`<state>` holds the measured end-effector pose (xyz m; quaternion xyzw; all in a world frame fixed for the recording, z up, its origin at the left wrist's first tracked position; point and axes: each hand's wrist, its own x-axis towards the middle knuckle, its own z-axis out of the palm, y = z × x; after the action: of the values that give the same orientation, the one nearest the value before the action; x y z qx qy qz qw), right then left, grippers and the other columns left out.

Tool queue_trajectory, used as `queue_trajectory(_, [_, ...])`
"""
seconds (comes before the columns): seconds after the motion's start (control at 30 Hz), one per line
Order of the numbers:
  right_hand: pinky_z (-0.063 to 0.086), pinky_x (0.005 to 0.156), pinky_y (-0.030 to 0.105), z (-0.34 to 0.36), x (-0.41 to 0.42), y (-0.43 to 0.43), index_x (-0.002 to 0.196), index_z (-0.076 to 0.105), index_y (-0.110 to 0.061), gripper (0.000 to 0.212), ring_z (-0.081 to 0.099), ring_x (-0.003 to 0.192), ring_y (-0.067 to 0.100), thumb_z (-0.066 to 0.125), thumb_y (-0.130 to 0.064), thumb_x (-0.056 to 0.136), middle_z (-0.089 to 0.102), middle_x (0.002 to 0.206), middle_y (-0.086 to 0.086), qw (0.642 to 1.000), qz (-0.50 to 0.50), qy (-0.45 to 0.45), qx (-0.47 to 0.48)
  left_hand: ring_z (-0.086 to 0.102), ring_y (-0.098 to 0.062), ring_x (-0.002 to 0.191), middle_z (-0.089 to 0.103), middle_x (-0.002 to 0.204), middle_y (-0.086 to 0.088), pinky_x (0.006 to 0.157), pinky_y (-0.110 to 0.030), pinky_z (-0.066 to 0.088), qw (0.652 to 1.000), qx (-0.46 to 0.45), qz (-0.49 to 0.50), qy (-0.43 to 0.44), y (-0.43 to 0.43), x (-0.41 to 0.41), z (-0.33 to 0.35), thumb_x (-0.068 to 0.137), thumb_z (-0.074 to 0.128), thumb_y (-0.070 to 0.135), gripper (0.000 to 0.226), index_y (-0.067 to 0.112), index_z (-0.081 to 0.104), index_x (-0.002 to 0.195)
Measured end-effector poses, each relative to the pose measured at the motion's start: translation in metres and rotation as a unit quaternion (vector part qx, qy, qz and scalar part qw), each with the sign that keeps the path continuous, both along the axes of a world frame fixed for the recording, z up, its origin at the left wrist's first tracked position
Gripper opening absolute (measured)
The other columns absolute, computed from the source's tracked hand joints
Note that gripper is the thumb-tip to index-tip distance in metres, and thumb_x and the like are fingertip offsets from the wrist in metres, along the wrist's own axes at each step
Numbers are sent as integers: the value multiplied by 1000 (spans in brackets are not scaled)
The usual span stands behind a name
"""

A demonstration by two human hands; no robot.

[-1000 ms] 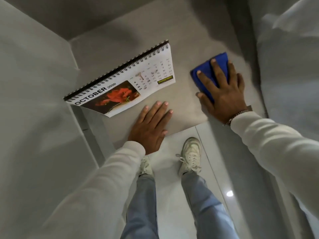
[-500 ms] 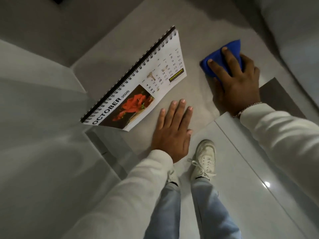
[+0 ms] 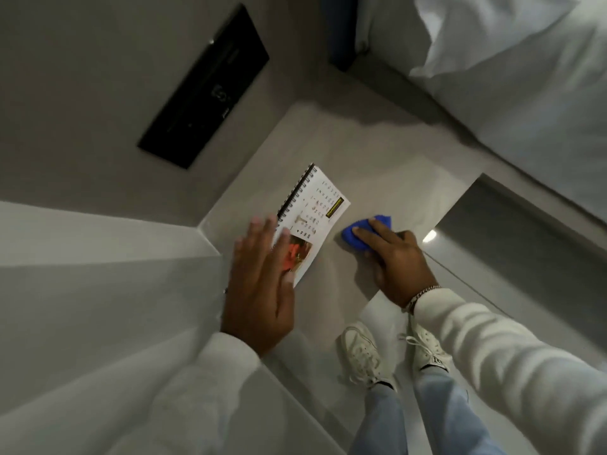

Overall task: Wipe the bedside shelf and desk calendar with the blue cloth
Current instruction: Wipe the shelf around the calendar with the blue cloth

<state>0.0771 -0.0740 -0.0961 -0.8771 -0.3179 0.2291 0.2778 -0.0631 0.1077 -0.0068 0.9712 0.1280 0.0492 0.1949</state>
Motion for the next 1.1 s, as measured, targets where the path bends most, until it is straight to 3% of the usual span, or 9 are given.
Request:
queue_trajectory(0.13, [37,109,41,5,-10,22,135,50,-15,44,49,128,33,57,-6,93,51,142,12,970,-153,110,151,-3,-28,152,6,163,-17,125,-41,6,994,26,-48,95,53,17,3,95,40,39,74,0,11,151])
queue_trajectory(0.2, [37,112,36,6,-12,36,136,48,-14,43,48,131,24,56,-10,94,52,142,9,945,-211,141,206,-6,-23,152,0,165,-12,124,-37,8,986,41,-96,133,64,22,-7,94,40,46,81,6,2,153])
queue_trajectory(0.3, [38,110,31,3,-18,59,139,43,-13,45,50,129,22,54,-16,96,51,142,10,919,-262,164,246,-6,-18,152,-4,166,-4,119,-44,22,979,20,-129,156,65,21,-21,92,43,53,88,14,-7,153])
queue_trajectory(0.4, [37,113,41,-2,-31,78,142,38,-11,48,44,134,29,53,-17,97,46,146,14,914,-274,167,247,-7,-18,152,-5,166,-4,120,-45,18,982,8,-122,144,67,22,-28,91,42,56,90,15,-8,153])
queue_trajectory(0.47, [31,116,40,-3,-51,85,143,36,-8,52,36,139,30,55,-13,95,39,150,15,917,-271,169,241,-7,-20,152,-6,165,-6,121,-48,17,981,10,-129,143,68,21,-28,91,42,57,90,14,-8,153])
queue_trajectory(0.67, [27,119,41,2,-106,88,141,40,-11,52,29,142,18,59,-8,92,37,152,9,904,-264,229,245,-7,-24,152,-1,164,-15,123,-51,13,975,56,-159,145,69,21,-25,92,37,57,87,9,-4,153])
queue_trajectory(0.97, [32,116,42,10,-29,104,142,37,-4,50,33,141,29,54,-9,96,39,150,17,887,-348,153,263,-10,-18,152,-6,163,-6,123,-45,5,975,46,-159,148,69,23,-26,91,31,63,86,17,-10,152])
queue_trajectory(1.1, [33,115,47,9,-58,104,144,34,-9,53,33,141,30,55,-9,95,36,152,16,897,-319,157,263,-9,-18,152,-6,163,-5,123,-45,6,975,38,-161,146,70,22,-25,92,31,61,85,17,-9,152])
